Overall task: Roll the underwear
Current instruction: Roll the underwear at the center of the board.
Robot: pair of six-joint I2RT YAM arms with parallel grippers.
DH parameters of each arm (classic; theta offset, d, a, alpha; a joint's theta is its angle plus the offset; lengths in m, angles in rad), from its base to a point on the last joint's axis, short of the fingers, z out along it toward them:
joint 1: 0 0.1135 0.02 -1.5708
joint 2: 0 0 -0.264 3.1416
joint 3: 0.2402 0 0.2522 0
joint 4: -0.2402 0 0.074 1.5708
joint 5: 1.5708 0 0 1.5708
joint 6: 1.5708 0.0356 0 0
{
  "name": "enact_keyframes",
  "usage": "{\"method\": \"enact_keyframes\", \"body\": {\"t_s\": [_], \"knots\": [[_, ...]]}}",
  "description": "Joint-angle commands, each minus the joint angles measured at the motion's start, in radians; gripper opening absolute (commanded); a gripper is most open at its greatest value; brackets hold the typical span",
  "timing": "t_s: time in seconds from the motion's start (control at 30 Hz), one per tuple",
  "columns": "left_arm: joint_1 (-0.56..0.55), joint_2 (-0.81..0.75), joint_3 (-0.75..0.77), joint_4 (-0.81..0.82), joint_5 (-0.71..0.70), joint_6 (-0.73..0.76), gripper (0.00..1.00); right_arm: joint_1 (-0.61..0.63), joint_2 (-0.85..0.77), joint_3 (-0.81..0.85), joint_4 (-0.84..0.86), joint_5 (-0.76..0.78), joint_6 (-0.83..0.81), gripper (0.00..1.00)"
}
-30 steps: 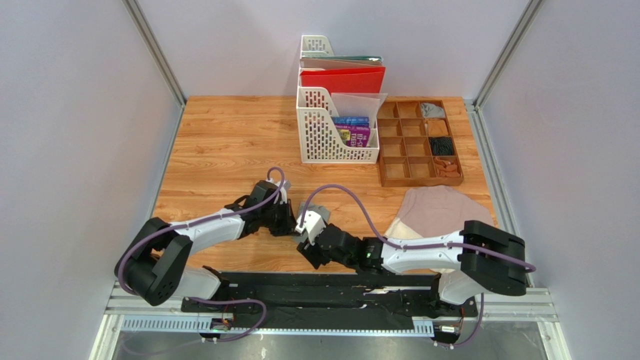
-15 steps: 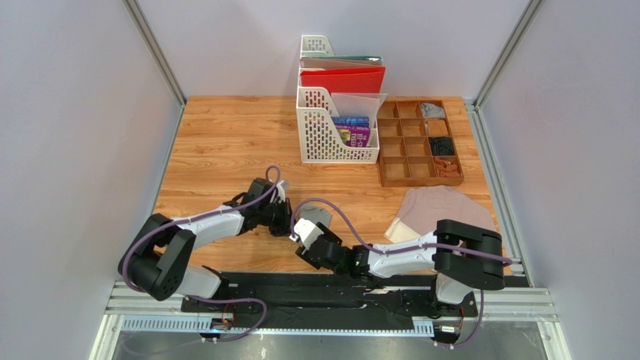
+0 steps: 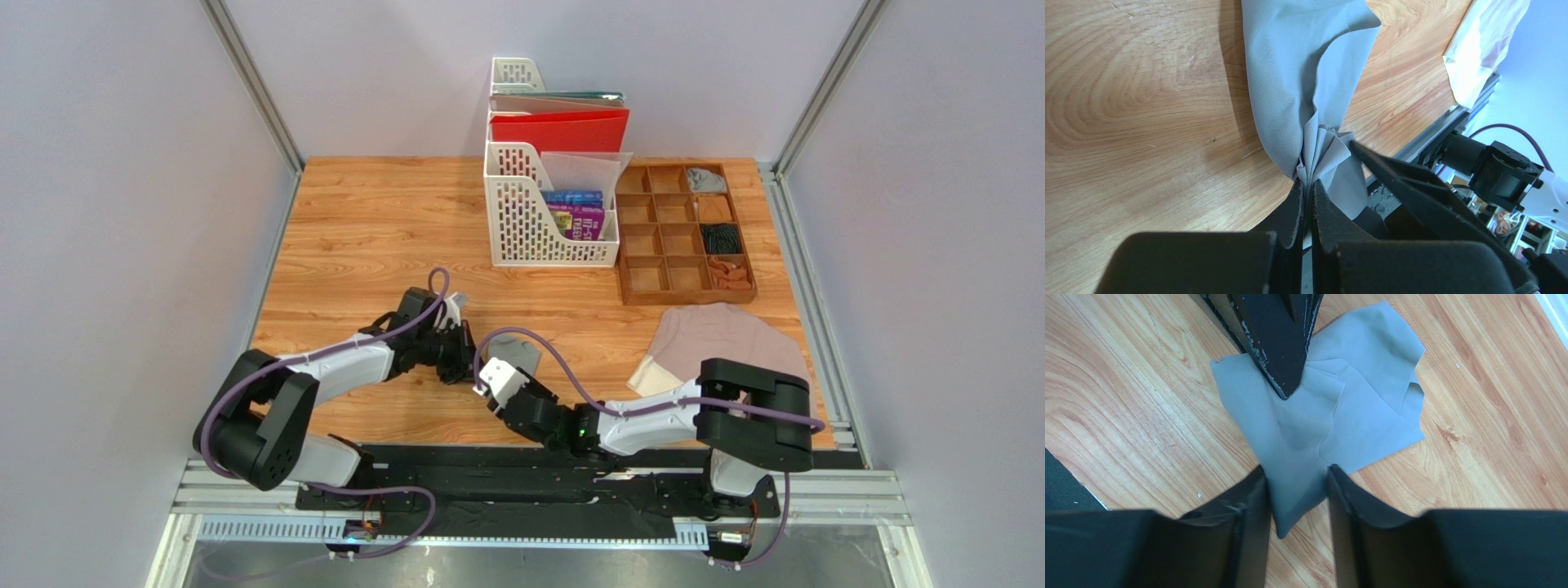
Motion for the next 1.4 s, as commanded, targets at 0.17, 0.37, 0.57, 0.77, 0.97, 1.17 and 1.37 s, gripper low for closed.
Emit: {"method": "enact_keyframes", "body": {"t_s": [0.17,0.37,0.57,0.77,0.97,1.17,1.37], "knots": [[0.018,0.015,0.002,0.022,0.024,0.005,0.0,0.009,-0.023,-0.007,0.058,-0.04,-0.025,0.19],[0.02,-0.02,0.01,-0.009,-0.012,0.028,0.28,-0.001,-0.004,0.035,-0.002,-0.132,-0.024,0.11],[0.026,-0.109,0.025,-0.089,-0.107,0.091,0.5,-0.039,-0.016,0.049,-0.025,-0.235,-0.005,0.11],[0.067,-0.187,-0.001,-0.101,-0.171,0.105,0.52,-0.097,-0.049,0.082,-0.091,-0.37,0.011,0.1],[0.069,-0.241,-0.035,-0.049,-0.222,0.103,0.52,-0.177,-0.079,0.113,-0.139,-0.508,0.028,0.11],[0.067,-0.255,-0.076,0.032,-0.213,0.117,0.52,-0.272,-0.073,0.145,-0.166,-0.672,0.062,0.11],[0.069,-0.293,-0.094,0.057,-0.22,0.149,0.52,-0.35,-0.055,0.171,-0.186,-0.775,0.088,0.1]]}}
